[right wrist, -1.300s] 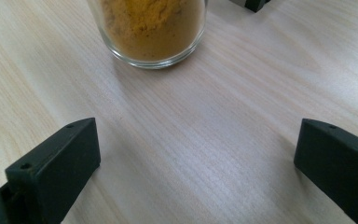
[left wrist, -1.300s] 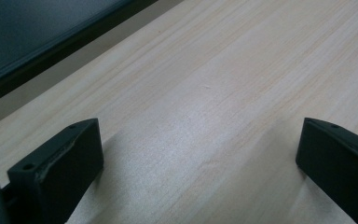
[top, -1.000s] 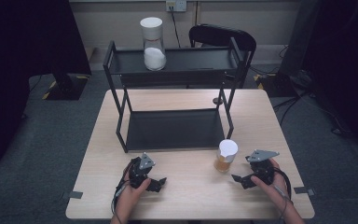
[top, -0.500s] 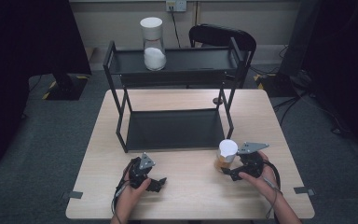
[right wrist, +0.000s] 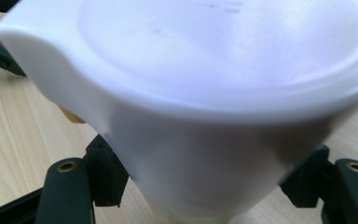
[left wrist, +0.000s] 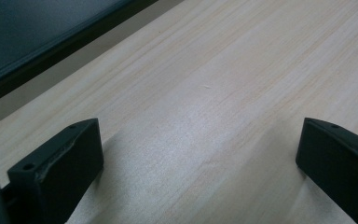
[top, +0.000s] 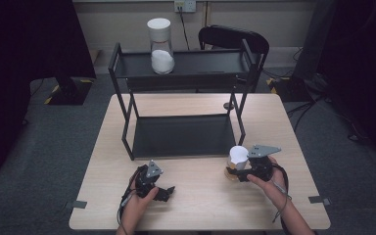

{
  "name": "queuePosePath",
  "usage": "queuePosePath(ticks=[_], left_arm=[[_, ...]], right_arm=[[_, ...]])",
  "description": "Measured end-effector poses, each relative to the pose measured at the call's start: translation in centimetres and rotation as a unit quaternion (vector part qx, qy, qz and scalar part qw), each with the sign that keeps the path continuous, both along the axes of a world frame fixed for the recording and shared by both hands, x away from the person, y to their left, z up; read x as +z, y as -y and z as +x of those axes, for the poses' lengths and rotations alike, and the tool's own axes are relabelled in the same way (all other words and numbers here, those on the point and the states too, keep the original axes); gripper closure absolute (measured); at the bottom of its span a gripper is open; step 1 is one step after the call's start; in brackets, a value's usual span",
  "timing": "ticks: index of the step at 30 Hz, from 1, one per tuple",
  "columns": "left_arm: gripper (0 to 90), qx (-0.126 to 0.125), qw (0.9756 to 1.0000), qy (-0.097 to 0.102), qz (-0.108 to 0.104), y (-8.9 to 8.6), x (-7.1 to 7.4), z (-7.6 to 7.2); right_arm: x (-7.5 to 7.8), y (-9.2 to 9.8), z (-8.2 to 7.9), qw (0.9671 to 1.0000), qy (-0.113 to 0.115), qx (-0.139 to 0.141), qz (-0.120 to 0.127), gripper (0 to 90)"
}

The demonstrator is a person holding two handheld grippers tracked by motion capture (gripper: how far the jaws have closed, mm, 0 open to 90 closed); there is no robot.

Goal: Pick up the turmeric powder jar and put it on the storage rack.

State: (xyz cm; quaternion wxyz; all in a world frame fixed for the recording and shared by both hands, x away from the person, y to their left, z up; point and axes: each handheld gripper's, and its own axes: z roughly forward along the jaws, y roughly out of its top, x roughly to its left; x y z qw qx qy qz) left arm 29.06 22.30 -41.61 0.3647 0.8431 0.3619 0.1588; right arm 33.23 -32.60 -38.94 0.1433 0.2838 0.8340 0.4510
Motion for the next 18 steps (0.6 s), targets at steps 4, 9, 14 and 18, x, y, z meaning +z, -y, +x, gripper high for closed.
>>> queuePosePath(ticks=[4, 9, 14, 18], left_arm=[[0.1, 0.000, 1.0000, 0.000, 0.000, 0.0, 0.0, 0.0], [0.1, 0.000, 1.0000, 0.000, 0.000, 0.0, 0.0, 0.0], [0.1, 0.000, 1.0000, 0.000, 0.000, 0.0, 0.0, 0.0], [0.1, 0.000, 1.0000, 0.000, 0.000, 0.0, 0.0, 0.0]], right_arm=[[0.5, -0.3, 0.4, 0.9999, -0.005, 0.009, -0.004, 30.2], [1.3, -0.7, 0.9, 0.9998, -0.007, 0.018, -0.004, 30.3], [2.6, -1.3, 1.5, 0.9996, -0.012, 0.025, -0.004, 30.3], [3.8, -1.9, 2.2, 0.9995, -0.018, 0.026, -0.007, 30.3]])
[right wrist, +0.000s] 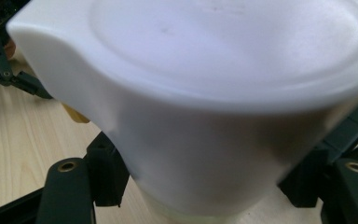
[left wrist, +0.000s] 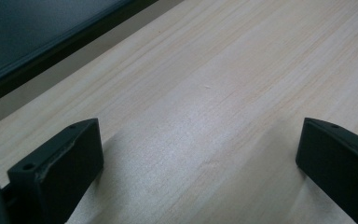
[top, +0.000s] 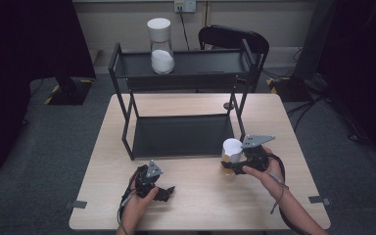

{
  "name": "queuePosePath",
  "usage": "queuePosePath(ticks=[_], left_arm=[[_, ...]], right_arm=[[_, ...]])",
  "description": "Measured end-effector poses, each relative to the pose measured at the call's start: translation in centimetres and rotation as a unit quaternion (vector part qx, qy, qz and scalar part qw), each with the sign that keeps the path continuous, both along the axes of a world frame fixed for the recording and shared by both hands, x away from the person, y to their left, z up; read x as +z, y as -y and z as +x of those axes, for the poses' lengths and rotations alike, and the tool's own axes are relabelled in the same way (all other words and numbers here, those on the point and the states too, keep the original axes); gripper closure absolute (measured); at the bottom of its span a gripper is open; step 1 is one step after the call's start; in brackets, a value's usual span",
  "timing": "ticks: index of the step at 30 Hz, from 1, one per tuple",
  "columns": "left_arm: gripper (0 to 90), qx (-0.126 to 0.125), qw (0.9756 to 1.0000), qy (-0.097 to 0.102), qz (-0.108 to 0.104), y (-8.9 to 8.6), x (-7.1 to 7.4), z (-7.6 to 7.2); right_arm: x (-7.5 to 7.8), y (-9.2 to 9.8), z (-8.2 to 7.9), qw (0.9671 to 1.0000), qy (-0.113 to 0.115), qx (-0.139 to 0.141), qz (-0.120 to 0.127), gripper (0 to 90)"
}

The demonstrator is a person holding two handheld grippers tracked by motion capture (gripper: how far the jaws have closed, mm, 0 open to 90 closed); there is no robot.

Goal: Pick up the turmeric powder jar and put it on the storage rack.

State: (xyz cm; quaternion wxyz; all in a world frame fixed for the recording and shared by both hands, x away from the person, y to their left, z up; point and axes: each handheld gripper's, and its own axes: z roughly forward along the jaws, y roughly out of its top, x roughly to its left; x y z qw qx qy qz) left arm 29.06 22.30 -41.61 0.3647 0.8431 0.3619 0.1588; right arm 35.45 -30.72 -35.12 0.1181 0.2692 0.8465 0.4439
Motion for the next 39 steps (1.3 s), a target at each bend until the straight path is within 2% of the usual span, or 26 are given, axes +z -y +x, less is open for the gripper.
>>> queuePosePath(ticks=[9, 19, 30, 39], left_arm=[[0.1, 0.000, 1.0000, 0.000, 0.000, 0.0, 0.0, 0.0], [0.1, 0.000, 1.0000, 0.000, 0.000, 0.0, 0.0, 0.0], [0.1, 0.000, 1.0000, 0.000, 0.000, 0.0, 0.0, 0.0], [0.1, 0.000, 1.0000, 0.000, 0.000, 0.0, 0.0, 0.0]], right_arm=[[2.6, -1.2, 1.1, 1.0000, 0.001, 0.008, -0.001, 30.3], [4.8, -2.2, 2.3, 0.9998, 0.000, 0.018, -0.003, 30.3], [7.6, -3.0, 3.4, 0.9996, 0.009, 0.026, -0.011, 30.4], [9.8, -3.5, 4.1, 0.9994, 0.015, 0.032, -0.007, 30.4]])
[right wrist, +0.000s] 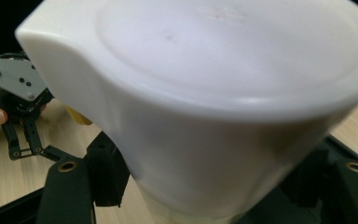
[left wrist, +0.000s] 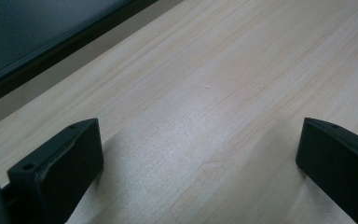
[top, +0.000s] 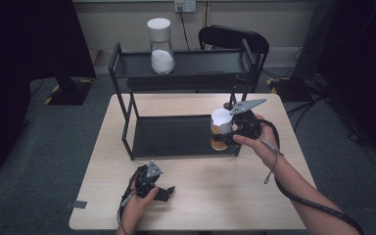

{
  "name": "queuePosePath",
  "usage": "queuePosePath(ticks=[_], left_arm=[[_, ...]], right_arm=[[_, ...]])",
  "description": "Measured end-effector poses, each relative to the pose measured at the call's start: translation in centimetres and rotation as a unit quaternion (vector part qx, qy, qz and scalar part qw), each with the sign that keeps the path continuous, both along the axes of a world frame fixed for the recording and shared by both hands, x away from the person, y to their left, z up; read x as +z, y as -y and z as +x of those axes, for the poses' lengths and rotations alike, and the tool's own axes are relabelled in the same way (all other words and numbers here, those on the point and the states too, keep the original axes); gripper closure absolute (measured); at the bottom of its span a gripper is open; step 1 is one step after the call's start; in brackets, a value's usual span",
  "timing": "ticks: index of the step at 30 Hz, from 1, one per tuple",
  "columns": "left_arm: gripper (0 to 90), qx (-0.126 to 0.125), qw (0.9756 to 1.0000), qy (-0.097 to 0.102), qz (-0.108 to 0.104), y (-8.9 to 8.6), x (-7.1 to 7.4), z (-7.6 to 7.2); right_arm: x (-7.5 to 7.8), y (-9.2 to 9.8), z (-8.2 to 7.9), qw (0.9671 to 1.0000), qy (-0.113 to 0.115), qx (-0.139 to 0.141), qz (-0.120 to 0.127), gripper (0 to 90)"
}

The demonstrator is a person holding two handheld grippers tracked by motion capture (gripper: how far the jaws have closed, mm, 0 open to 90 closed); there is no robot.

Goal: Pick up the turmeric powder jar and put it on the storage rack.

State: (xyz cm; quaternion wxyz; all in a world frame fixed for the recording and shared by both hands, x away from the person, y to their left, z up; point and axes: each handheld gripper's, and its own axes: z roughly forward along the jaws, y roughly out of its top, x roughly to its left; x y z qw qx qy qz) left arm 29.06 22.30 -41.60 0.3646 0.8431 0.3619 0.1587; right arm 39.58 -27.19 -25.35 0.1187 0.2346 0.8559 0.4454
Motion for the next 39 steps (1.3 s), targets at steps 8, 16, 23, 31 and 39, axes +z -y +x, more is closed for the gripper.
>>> queuePosePath(ticks=[8, 16, 23, 31, 39], left_arm=[[0.1, 0.000, 1.0000, 0.000, 0.000, 0.0, 0.0, 0.0], [0.1, 0.000, 1.0000, 0.001, 0.000, 0.0, 0.0, 0.0], [0.1, 0.001, 1.0000, 0.001, 0.000, 0.0, 0.0, 0.0], [0.1, 0.001, 1.0000, 0.000, 0.000, 0.0, 0.0, 0.0], [0.1, 0.000, 1.0000, 0.000, 0.000, 0.0, 0.0, 0.0]], right_arm=[[2.2, -0.8, 0.6, 1.0000, 0.004, 0.004, -0.003, 30.3], [3.9, -1.4, 1.3, 1.0000, 0.004, 0.007, -0.001, 30.3], [5.7, -1.9, 1.5, 0.9999, 0.010, 0.009, -0.003, 30.3], [7.7, -2.2, 1.9, 0.9998, 0.015, 0.011, -0.003, 30.3], [9.4, -2.4, 2.3, 0.9998, 0.021, 0.008, 0.000, 30.3]])
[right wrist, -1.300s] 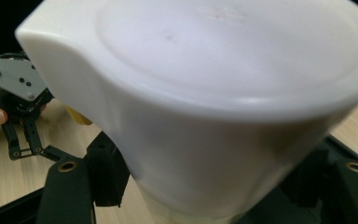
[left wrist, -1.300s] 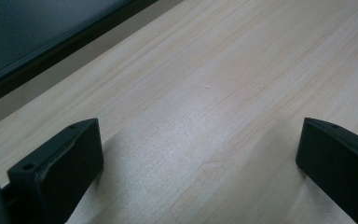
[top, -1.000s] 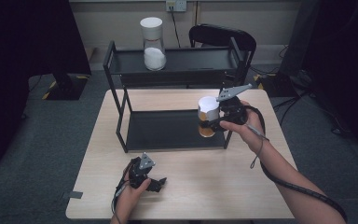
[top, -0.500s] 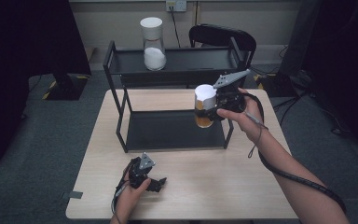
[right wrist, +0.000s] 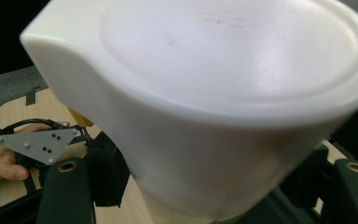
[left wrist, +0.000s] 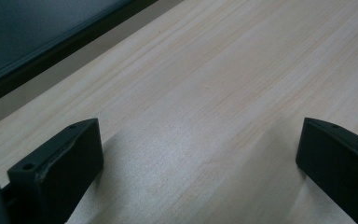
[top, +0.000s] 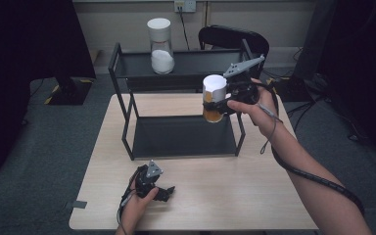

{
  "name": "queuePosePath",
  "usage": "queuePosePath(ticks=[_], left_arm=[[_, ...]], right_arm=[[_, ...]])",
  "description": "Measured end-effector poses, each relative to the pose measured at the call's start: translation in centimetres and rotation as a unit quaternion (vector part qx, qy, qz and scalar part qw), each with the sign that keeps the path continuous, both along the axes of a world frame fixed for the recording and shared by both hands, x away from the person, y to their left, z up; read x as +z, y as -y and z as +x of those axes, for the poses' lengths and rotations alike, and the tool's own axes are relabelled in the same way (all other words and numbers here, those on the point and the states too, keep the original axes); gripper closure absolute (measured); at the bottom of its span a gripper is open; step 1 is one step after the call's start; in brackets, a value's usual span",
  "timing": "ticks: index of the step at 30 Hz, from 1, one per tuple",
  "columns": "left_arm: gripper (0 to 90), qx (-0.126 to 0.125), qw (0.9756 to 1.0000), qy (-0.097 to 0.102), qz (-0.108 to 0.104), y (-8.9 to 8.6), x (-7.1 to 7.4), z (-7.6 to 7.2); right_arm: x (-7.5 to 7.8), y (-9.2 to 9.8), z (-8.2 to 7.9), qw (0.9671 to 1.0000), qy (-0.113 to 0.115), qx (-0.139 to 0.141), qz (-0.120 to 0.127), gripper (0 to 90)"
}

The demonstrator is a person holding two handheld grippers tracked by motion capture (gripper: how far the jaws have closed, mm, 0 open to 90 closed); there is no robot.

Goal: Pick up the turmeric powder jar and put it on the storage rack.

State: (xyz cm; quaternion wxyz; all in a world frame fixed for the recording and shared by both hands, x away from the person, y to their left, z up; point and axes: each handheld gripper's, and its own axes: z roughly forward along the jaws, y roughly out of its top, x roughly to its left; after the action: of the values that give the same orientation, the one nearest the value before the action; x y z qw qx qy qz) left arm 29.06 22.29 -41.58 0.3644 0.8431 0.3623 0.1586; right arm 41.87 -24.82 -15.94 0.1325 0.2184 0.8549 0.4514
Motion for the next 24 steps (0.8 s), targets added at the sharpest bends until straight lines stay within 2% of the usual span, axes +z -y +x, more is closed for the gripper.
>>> queuePosePath(ticks=[6, 17, 24], left_arm=[[0.1, 0.000, 1.0000, 0.000, 0.000, 0.0, 0.0, 0.0], [0.1, 0.000, 1.0000, 0.000, 0.000, 0.0, 0.0, 0.0], [0.1, 0.000, 1.0000, 0.000, 0.000, 0.0, 0.0, 0.0]], right_arm=[[1.4, -0.3, 0.4, 1.0000, 0.003, -0.004, -0.008, 30.3], [3.4, -0.6, 0.7, 0.9999, 0.008, -0.010, 0.002, 30.3], [5.1, -1.2, 0.7, 0.9999, 0.012, -0.009, -0.001, 30.3]])
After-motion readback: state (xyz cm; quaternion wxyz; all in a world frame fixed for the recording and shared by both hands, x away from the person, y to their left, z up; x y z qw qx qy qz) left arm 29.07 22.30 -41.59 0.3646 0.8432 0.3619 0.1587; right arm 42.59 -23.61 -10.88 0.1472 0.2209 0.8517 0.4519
